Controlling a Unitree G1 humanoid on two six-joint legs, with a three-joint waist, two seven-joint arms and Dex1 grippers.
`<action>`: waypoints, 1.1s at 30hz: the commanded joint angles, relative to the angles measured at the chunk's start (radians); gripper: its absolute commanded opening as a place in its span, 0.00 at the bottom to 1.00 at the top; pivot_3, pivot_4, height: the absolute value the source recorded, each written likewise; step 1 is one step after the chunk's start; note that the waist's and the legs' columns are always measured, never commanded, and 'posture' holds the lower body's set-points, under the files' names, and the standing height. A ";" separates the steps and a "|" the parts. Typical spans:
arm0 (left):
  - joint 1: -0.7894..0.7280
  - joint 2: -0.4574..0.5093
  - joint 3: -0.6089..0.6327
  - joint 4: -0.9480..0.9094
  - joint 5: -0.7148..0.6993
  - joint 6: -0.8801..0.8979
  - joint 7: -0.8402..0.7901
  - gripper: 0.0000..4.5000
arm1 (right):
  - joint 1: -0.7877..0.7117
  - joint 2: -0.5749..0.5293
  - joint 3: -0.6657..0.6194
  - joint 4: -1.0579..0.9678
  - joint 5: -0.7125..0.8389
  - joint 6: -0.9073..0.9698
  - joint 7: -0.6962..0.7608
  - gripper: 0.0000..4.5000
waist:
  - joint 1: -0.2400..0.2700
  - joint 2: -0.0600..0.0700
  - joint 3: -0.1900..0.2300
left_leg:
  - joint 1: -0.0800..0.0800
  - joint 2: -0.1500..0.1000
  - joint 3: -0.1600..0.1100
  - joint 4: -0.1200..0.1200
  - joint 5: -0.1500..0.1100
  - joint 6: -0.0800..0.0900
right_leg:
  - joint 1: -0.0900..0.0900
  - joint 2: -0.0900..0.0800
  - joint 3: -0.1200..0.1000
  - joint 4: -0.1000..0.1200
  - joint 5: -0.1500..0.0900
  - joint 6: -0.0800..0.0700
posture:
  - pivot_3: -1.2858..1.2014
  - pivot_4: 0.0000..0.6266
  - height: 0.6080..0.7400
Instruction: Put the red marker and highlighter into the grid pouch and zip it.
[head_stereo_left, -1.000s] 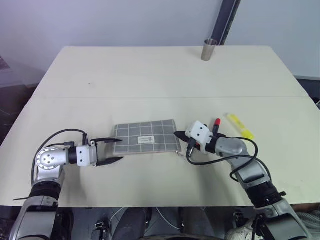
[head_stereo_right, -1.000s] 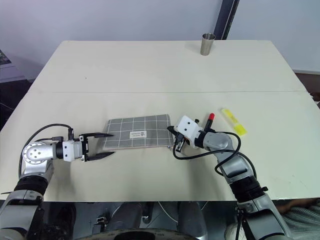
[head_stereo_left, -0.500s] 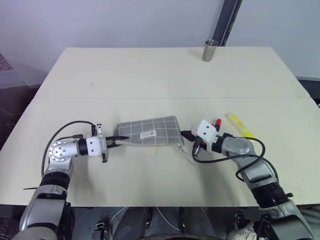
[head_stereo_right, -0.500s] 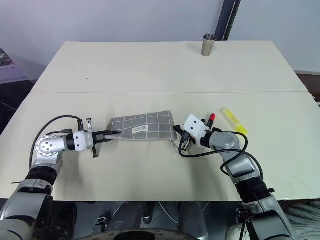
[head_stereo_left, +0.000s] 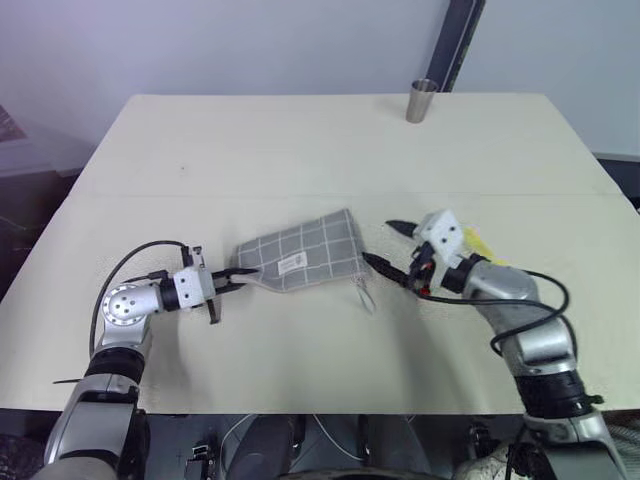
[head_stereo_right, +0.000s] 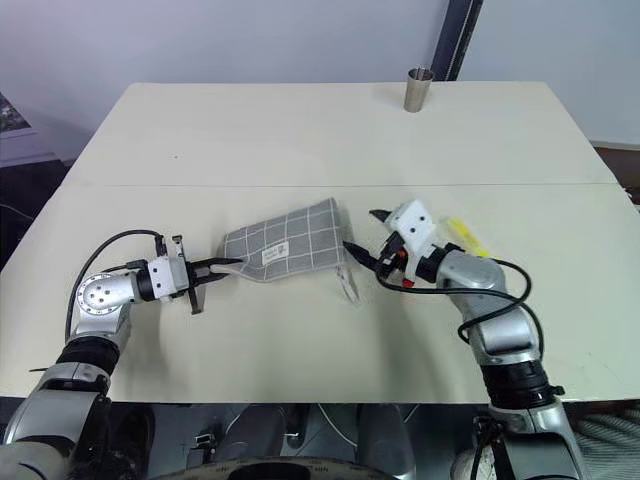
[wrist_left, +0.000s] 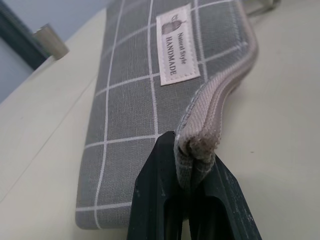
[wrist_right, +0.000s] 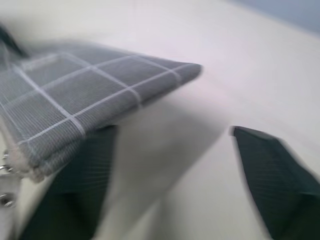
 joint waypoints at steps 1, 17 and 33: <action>0.018 0.006 0.016 0.003 0.059 0.002 0.116 0.00 | 0.057 -0.027 0.017 -0.151 0.053 0.083 0.015 0.99 | 0.002 0.000 0.000 | 0.000 0.000 0.000 0.000 0.000 0.000 | 0.000 -0.001 0.000 0.000 0.000 0.000 | 0.52 0.24 1.00; 0.055 -0.045 -0.017 -0.091 0.132 0.055 0.302 0.00 | 0.089 0.178 0.153 -0.131 -0.075 0.271 -0.323 0.99 | -0.001 0.002 -0.001 | 0.000 0.000 0.000 0.000 0.000 0.000 | -0.001 -0.001 0.000 0.000 0.000 0.000 | 0.52 0.24 1.00; 0.079 -0.074 -0.046 -0.160 0.150 0.102 0.362 0.00 | -0.054 0.234 0.234 0.029 -0.213 0.227 -0.389 0.01 | -0.002 0.002 -0.001 | 0.000 -0.001 0.000 -0.001 0.000 0.000 | -0.001 0.001 0.000 -0.001 0.000 0.000 | 0.52 0.24 1.00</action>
